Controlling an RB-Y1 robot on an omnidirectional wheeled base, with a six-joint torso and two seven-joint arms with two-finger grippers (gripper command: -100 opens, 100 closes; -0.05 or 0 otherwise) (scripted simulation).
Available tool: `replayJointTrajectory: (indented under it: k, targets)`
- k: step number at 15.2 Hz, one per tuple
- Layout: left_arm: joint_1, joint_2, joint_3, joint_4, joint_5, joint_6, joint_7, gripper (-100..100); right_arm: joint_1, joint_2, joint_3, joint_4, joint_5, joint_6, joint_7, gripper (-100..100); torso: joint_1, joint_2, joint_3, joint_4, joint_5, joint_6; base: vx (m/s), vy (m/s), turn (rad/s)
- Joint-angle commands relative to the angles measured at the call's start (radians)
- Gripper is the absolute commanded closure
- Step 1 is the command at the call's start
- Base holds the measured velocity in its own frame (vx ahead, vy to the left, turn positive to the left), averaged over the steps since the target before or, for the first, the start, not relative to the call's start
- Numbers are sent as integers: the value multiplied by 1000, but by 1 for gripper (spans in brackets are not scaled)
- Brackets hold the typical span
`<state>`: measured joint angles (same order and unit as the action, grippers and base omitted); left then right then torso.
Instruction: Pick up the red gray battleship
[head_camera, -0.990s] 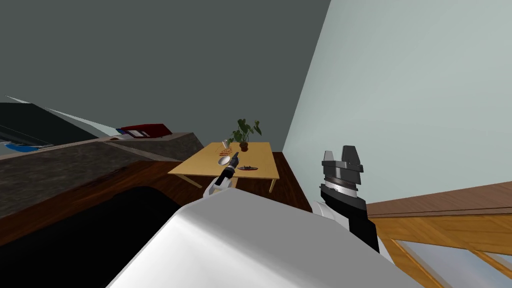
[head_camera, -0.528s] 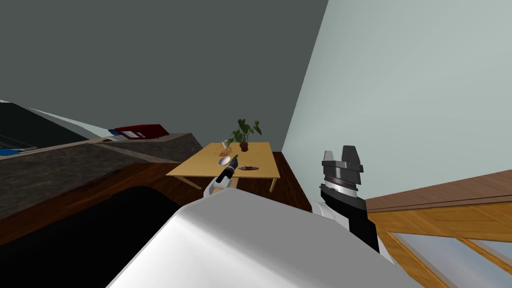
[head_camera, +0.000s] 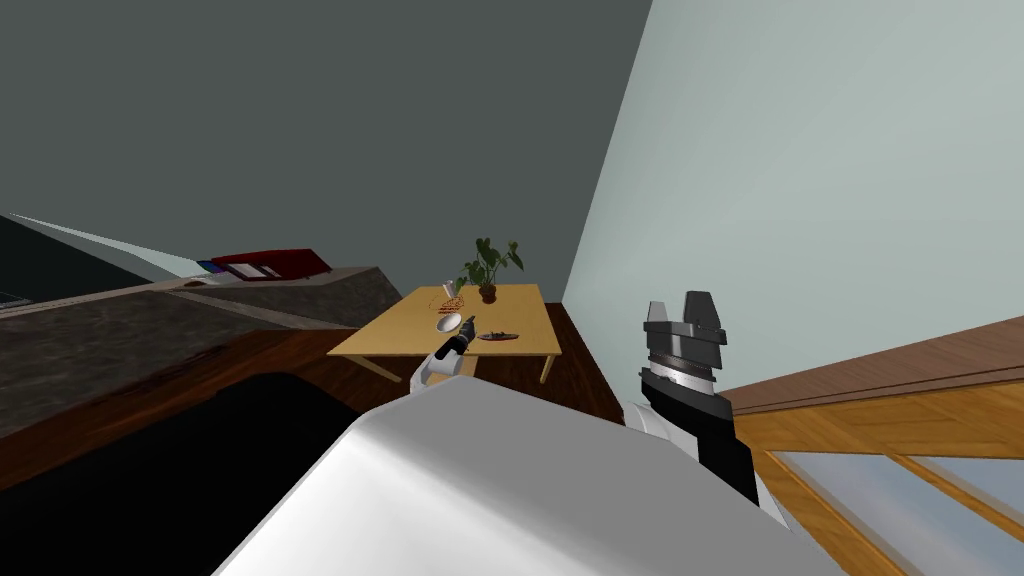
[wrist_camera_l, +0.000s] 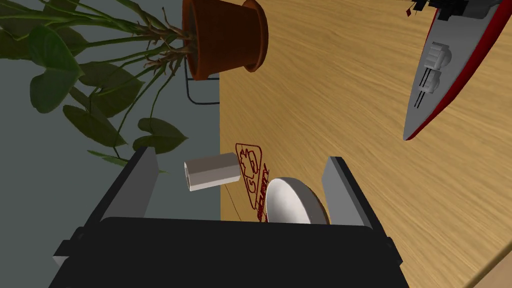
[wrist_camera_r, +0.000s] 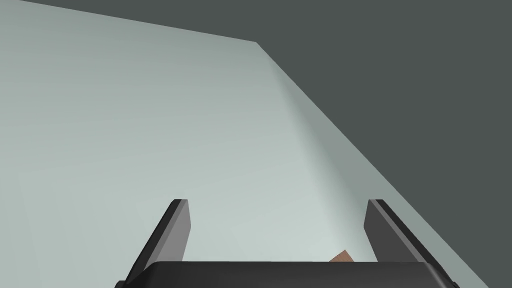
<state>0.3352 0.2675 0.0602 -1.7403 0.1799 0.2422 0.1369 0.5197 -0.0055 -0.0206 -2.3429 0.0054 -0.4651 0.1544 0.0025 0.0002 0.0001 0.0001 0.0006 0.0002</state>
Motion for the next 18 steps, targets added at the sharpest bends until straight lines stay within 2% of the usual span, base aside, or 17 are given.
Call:
replayJointTrajectory:
  k: [1,2,4,5,6,7,9,10,11,12,14,15,17,18]
  targets:
    - [-2,5,2,8,7,28,9,-100,0,0,0,0,0,0,0,0,0,0,0,0,0,0,-5,17,-31]
    - [-22,12,6,40,24,66,28,-100,0,0,0,0,0,0,0,0,0,0,0,0,0,0,-7,17,-42]
    - [-22,12,6,40,24,79,28,-100,0,0,0,0,0,0,0,0,-1,0,0,0,0,0,-5,17,-39]
    - [-42,20,10,72,40,114,48,-100,0,0,0,0,0,0,0,0,-1,0,0,0,0,0,-3,14,-60]
    - [-42,20,10,72,40,129,48,-100,0,0,0,0,0,0,0,0,-1,-1,0,0,0,0,-4,14,-59]
    - [-64,29,13,104,55,155,68,-100,0,0,0,0,0,0,0,0,-1,-1,0,0,0,0,-4,13,-76]
    - [-64,29,13,104,55,178,68,-100,0,0,0,0,0,0,0,0,-1,-1,0,0,0,0,-4,8,-41]
    - [-85,37,15,134,71,211,88,-100,0,0,0,0,0,0,0,0,-1,-1,0,0,0,0,-1,2,-47]
    - [-85,37,15,134,71,227,88,-100,0,0,0,0,0,0,0,0,-2,-1,0,0,0,0,1,-1,-55]
    - [-108,46,16,164,85,250,108,-100,0,0,0,0,0,0,0,0,-2,-1,-1,0,0,0,3,-7,-64]
    - [-108,46,16,164,85,274,108,-100,0,0,0,0,0,0,0,0,-3,-1,-1,0,-1,0,4,-8,-44]
    - [-131,56,17,193,99,303,128,-100,0,0,0,0,0,0,0,0,-3,-1,-1,0,-1,0,8,-14,-49]
    - [-131,56,17,193,99,321,128,-100,0,0,0,0,0,0,0,0,-3,-2,-1,0,-1,0,8,-13,-39]
    - [-154,66,17,221,113,360,148,-100,0,0,0,0,0,0,0,0,-3,-1,-1,0,-1,0,9,-19,-48]
